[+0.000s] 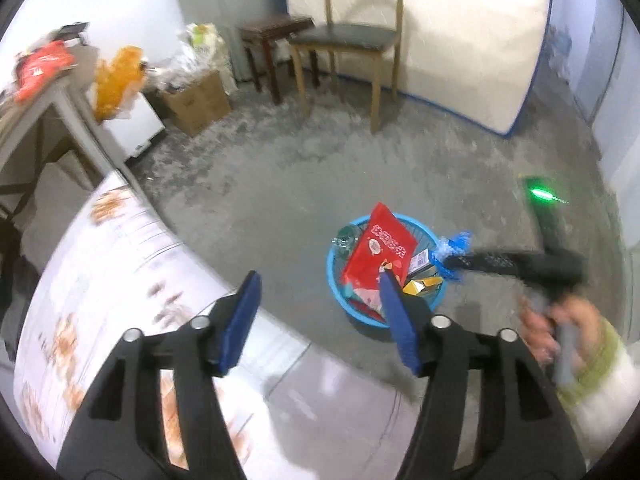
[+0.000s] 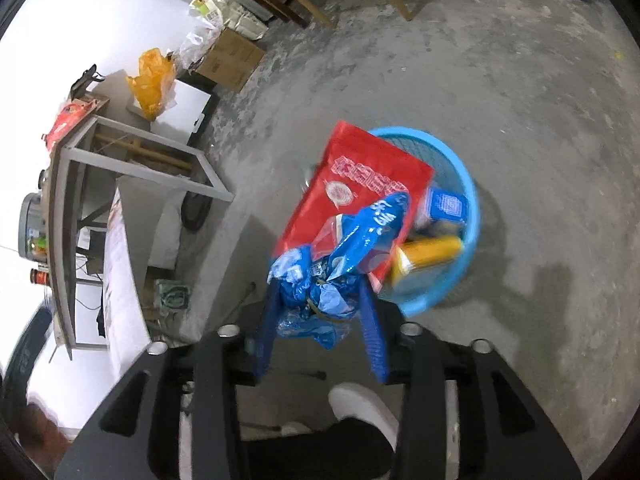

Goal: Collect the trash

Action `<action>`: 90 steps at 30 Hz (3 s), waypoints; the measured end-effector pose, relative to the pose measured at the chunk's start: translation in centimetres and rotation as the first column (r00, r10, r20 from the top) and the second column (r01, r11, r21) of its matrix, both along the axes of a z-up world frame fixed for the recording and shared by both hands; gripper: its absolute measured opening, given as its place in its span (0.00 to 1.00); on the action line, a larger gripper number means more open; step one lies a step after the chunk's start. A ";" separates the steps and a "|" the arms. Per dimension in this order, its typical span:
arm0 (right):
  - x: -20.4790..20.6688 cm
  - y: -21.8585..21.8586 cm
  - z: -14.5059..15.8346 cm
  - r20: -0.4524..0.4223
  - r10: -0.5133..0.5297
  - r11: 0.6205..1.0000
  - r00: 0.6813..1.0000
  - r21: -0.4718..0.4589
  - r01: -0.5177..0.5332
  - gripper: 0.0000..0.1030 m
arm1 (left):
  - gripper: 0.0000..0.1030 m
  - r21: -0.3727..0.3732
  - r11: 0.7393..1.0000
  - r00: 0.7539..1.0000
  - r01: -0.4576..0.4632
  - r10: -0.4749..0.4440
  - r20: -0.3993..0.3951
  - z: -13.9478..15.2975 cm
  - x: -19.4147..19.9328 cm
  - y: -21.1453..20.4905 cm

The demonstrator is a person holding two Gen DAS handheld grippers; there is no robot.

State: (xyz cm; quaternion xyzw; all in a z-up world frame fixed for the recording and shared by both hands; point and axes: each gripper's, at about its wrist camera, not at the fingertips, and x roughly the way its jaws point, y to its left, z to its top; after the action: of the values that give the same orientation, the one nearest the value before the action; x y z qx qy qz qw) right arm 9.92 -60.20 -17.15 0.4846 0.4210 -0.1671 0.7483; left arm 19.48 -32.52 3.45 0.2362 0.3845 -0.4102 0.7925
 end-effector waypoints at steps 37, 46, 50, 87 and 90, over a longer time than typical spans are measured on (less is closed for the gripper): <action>-13.9 30.9 20.4 -0.112 0.326 0.500 0.939 -0.823 -0.272 0.94 | 0.92 -0.168 0.740 0.731 -0.651 0.671 0.123 0.0 -17.1 24.7; -13.4 31.0 19.2 -0.153 0.241 0.512 0.958 -0.819 -0.259 0.94 | 0.92 -0.097 0.668 0.664 -0.738 0.744 0.076 -1.6 -17.0 25.9; -13.7 30.4 19.5 -0.145 0.213 0.503 0.966 -0.832 -0.235 0.94 | 0.92 -0.100 0.653 0.648 -0.750 0.757 0.083 -1.3 -16.7 25.9; -13.7 29.0 18.4 -0.162 0.170 0.548 0.972 -0.804 -0.230 0.94 | 0.92 -0.046 0.621 0.617 -0.783 0.783 0.081 -2.7 -16.0 26.1; -13.7 28.9 18.4 -0.163 0.172 0.546 0.971 -0.805 -0.232 0.94 | 0.92 -0.047 0.620 0.616 -0.783 0.784 0.079 -2.7 -16.0 26.1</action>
State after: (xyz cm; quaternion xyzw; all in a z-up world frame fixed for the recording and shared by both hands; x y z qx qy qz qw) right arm -3.75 -31.28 1.27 0.0261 0.3726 -0.2711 0.8871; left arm 3.53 -6.43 0.75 0.0605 0.4106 -0.0139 0.9097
